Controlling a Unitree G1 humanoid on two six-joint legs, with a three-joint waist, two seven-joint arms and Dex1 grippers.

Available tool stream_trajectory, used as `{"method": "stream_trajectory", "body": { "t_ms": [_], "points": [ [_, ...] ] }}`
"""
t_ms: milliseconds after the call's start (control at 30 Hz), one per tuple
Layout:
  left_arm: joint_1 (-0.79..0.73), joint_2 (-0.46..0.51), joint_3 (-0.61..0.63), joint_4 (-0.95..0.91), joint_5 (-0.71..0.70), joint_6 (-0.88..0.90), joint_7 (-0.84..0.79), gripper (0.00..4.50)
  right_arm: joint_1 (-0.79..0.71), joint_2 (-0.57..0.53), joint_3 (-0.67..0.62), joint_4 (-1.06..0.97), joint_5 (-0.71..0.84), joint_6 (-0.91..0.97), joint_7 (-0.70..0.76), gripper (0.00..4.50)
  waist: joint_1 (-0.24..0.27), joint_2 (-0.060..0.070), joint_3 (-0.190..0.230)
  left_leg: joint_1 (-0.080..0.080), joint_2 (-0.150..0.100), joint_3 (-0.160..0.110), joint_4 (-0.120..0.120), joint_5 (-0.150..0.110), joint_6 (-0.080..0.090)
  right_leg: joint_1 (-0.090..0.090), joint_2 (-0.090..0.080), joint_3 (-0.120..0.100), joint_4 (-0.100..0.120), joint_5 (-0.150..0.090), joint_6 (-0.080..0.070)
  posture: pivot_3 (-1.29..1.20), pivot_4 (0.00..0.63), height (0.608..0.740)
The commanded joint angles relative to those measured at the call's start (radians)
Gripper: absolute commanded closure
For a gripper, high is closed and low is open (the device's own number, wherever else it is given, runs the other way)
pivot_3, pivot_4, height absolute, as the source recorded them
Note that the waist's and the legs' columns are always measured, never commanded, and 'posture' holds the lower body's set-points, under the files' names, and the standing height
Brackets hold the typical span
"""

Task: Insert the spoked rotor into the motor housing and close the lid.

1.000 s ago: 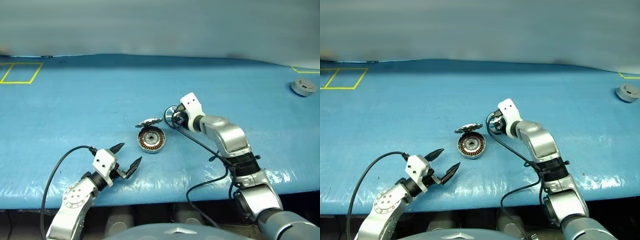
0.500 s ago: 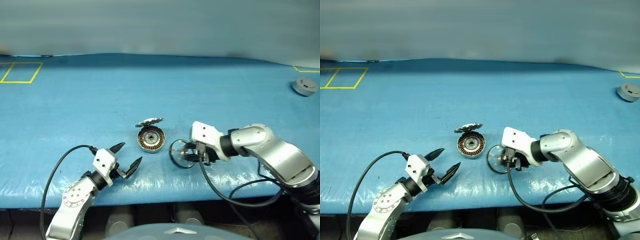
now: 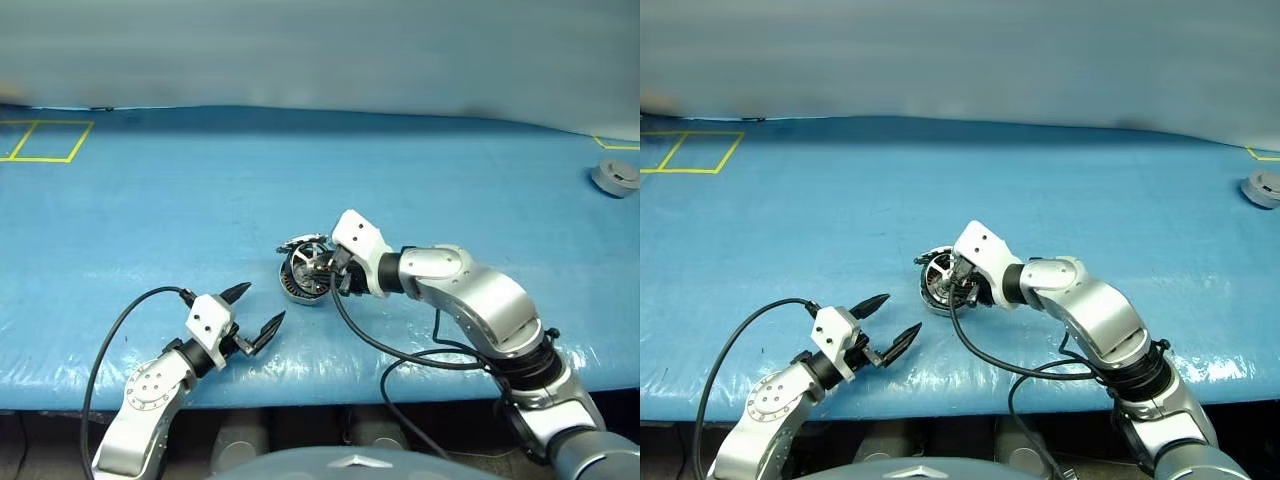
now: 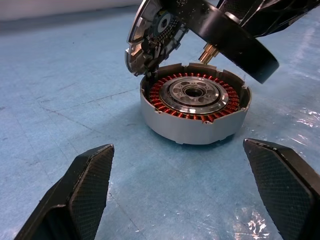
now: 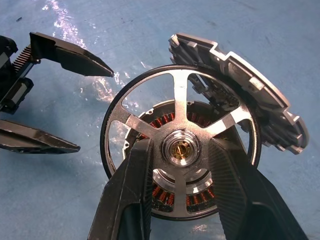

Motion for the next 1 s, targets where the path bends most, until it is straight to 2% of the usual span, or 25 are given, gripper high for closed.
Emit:
{"method": "stream_trajectory", "body": {
  "t_ms": [33,567,700,933,1000],
  "points": [
    [0.001,-0.001,0.005,-0.016,-0.008,-0.004,-0.001,0.00,-0.028,0.011,-0.001,0.005,-0.007,-0.026,-0.012,3.16,-0.001,0.000,0.000,0.000,0.000,0.000,0.000,0.000,0.000,0.000,0.000,0.000,0.000,0.000,0.000,0.00,0.150,0.740],
    [0.002,0.006,0.006,-0.017,-0.002,-0.010,-0.004,0.00,-0.039,-0.049,0.087,0.048,-0.027,-0.032,0.040,3.16,0.000,0.000,0.000,0.000,0.000,0.000,0.000,0.000,0.000,0.000,0.000,0.000,0.000,0.000,0.000,0.00,0.150,0.740],
    [0.002,0.007,0.005,-0.016,-0.002,-0.010,-0.004,0.00,-0.041,-0.035,0.104,0.075,-0.039,-0.037,0.027,3.16,-0.001,0.000,0.000,0.000,0.000,0.000,0.000,0.000,0.000,0.000,0.000,0.000,0.000,0.000,0.000,0.00,0.150,0.740],
    [0.005,0.005,0.003,-0.017,-0.003,-0.010,-0.002,0.00,-0.056,0.037,0.064,0.106,-0.052,-0.015,-0.032,0.91,-0.001,0.000,0.000,0.001,0.000,0.000,0.000,0.000,0.000,0.000,0.000,0.000,0.001,0.000,0.000,0.00,0.150,0.740],
    [0.007,0.004,0.003,-0.018,-0.004,-0.010,-0.001,0.00,-0.065,0.044,0.043,0.093,-0.040,0.003,-0.032,0.91,-0.001,0.000,0.000,0.000,0.000,0.000,0.000,0.000,0.000,0.000,0.000,0.000,0.001,0.000,0.000,0.00,0.150,0.740]
  ]
}}
